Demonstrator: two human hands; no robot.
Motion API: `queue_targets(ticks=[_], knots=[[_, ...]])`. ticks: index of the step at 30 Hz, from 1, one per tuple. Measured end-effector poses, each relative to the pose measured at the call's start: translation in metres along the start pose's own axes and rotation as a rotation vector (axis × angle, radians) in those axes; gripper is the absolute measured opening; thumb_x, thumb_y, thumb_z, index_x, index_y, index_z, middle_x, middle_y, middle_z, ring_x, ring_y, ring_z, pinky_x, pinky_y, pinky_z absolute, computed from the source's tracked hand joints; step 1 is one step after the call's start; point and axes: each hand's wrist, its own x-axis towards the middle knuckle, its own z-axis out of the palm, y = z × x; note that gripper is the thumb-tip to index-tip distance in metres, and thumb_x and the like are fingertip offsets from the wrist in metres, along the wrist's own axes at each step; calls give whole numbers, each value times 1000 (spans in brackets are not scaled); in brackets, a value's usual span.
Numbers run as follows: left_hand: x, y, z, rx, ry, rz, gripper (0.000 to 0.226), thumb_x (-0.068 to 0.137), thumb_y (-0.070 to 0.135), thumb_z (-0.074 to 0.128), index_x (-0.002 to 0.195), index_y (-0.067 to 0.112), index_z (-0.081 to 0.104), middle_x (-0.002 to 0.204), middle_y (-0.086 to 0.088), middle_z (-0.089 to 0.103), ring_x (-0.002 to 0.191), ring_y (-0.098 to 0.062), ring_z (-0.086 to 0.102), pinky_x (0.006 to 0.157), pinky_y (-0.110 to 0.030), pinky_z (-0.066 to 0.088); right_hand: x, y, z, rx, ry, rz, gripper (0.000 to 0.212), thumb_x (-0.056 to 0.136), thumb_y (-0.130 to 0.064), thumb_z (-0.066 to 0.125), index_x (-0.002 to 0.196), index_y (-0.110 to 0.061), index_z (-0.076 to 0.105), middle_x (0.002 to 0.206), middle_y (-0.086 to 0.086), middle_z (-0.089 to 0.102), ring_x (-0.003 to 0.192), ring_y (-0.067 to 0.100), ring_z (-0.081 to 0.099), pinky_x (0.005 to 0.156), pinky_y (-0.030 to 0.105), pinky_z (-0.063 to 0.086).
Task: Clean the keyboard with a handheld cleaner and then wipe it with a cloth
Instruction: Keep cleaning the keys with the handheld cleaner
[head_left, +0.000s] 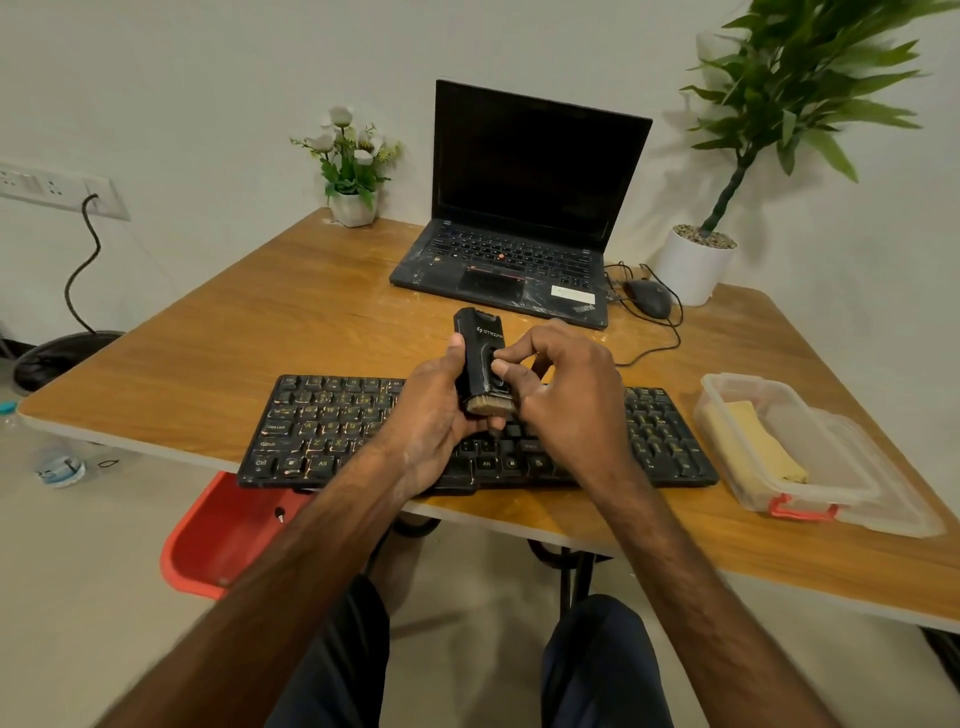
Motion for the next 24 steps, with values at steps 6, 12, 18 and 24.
queue_targets(ticks=[6, 12, 18, 24], knots=[[-1, 0, 10, -19, -40, -7, 49, 108, 43, 31, 111, 8, 66, 88, -5, 72, 70, -13, 64, 64, -29, 52, -1, -5, -2, -196, 84, -51, 6, 86, -19, 72, 87, -20, 66, 90, -10, 59, 76, 6, 53, 55, 16, 33], [-5, -1, 9, -118, 2, -29, 46, 108, 40, 31, 113, 8, 64, 88, -8, 73, 66, -14, 64, 51, -24, 51, -5, -1, -5, 34, 22, -6, 6, 89, -15, 70, 95, -14, 72, 93, -5, 63, 83, 9, 57, 73, 28, 52], [-3, -4, 10, -197, 30, -46, 47, 108, 40, 32, 118, 6, 64, 92, -10, 69, 75, -18, 63, 63, -31, 50, -15, -7, -5, -205, -71, -174, 29, 81, -7, 71, 109, -12, 69, 108, 2, 57, 97, 18, 54, 71, 33, 55], [1, -5, 11, -168, 29, -39, 46, 109, 39, 31, 116, 8, 64, 93, -9, 70, 78, -17, 64, 69, -32, 51, -13, -10, -7, -252, -171, -124, 35, 83, -11, 69, 117, -17, 62, 119, -3, 50, 106, 16, 51, 69, 38, 57]])
